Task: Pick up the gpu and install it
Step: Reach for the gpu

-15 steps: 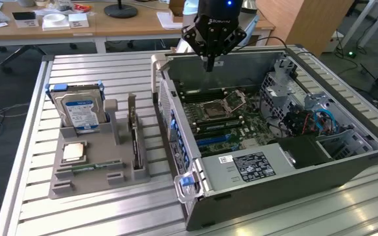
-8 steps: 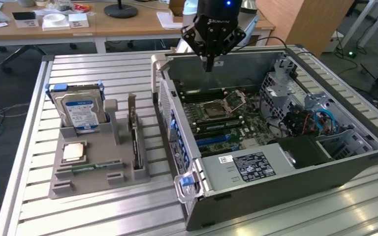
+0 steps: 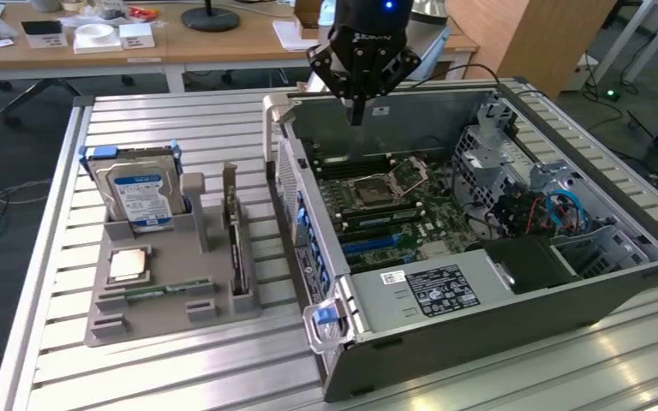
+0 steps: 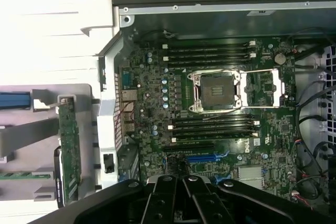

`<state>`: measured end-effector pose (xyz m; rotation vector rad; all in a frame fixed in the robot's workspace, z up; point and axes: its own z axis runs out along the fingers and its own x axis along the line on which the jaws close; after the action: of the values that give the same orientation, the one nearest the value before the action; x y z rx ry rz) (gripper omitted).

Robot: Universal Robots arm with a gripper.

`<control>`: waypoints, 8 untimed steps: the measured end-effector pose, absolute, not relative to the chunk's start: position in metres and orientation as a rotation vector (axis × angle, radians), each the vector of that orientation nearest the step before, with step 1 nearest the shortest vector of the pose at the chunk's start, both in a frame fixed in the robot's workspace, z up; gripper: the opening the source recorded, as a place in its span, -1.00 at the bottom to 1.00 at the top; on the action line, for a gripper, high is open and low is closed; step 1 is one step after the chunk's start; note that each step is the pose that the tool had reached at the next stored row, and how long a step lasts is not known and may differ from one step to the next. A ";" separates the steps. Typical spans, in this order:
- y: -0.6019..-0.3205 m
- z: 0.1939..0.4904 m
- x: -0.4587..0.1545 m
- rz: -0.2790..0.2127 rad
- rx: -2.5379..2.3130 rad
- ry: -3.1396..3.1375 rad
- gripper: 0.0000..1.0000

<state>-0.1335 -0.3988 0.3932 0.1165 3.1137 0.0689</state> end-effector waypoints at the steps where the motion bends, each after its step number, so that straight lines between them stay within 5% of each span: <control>1: -0.399 0.393 -0.135 0.069 0.117 3.114 -0.79; 8: -0.399 0.393 -0.143 0.069 0.117 3.114 -0.79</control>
<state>-0.1426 -0.3989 0.3930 0.1166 3.1136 0.0689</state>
